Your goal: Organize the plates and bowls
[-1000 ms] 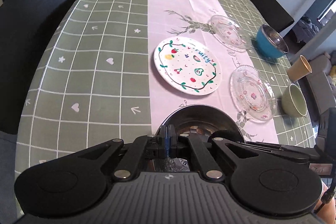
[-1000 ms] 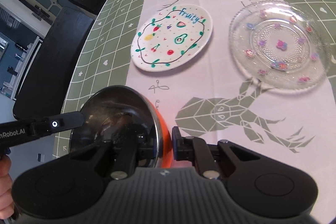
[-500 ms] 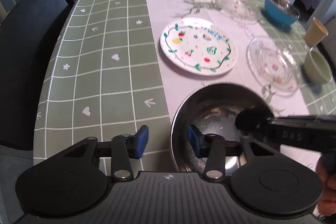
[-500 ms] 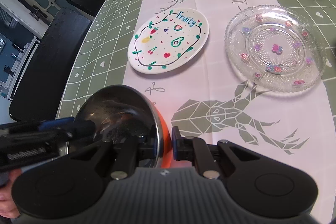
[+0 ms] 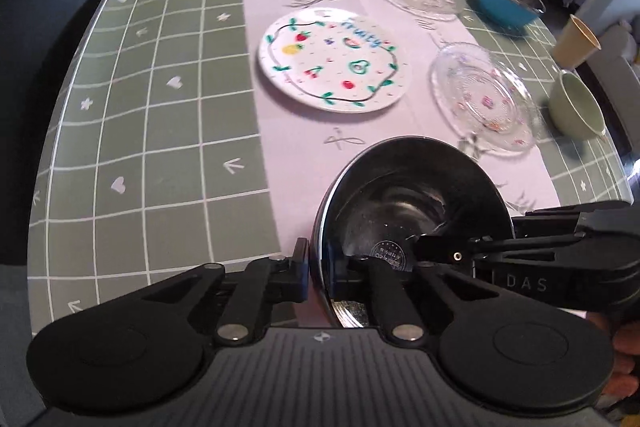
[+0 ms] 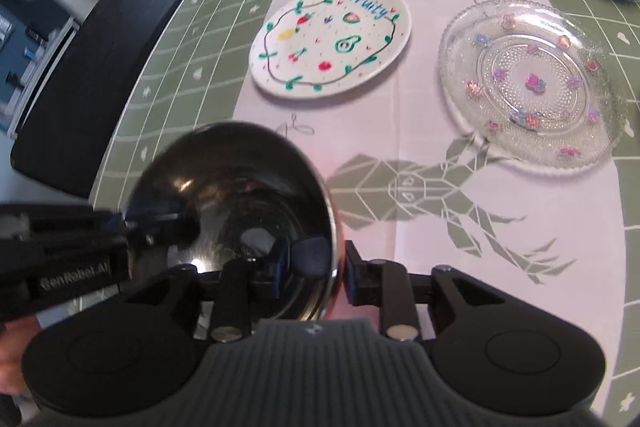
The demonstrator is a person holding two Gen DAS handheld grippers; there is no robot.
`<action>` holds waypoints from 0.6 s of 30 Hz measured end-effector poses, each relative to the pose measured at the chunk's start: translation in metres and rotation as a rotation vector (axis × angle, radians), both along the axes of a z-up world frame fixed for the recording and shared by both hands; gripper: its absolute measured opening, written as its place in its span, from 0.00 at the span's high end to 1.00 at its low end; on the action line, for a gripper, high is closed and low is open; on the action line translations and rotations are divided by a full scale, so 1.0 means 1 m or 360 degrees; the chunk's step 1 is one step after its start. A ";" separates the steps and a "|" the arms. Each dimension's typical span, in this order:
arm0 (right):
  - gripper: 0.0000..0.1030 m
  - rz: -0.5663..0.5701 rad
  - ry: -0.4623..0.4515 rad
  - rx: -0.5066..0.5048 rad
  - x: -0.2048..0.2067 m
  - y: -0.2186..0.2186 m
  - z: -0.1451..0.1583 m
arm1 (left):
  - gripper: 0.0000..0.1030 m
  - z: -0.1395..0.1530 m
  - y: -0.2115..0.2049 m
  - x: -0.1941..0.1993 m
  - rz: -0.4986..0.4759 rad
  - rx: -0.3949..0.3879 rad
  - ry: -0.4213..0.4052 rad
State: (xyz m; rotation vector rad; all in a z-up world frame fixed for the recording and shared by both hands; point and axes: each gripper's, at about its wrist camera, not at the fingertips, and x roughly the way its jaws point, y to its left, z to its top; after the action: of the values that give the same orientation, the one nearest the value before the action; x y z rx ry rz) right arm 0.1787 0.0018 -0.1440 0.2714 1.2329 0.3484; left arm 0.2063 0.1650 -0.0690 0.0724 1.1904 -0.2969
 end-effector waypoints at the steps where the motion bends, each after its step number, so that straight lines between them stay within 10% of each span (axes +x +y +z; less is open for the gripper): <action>1: 0.78 -0.0007 0.0012 -0.0005 -0.003 -0.005 0.001 | 0.90 0.000 -0.007 -0.003 -0.0019 0.0020 -0.0007; 18: 0.86 -0.0112 0.0294 -0.0028 -0.068 -0.112 0.017 | 0.90 -0.003 -0.102 -0.090 -0.0438 0.0044 -0.0039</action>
State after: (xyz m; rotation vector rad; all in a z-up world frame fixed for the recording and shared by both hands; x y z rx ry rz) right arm 0.1104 -0.1106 -0.1271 0.3365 1.4034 0.2559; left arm 0.1163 0.0632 -0.0718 0.2649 1.1608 -0.5197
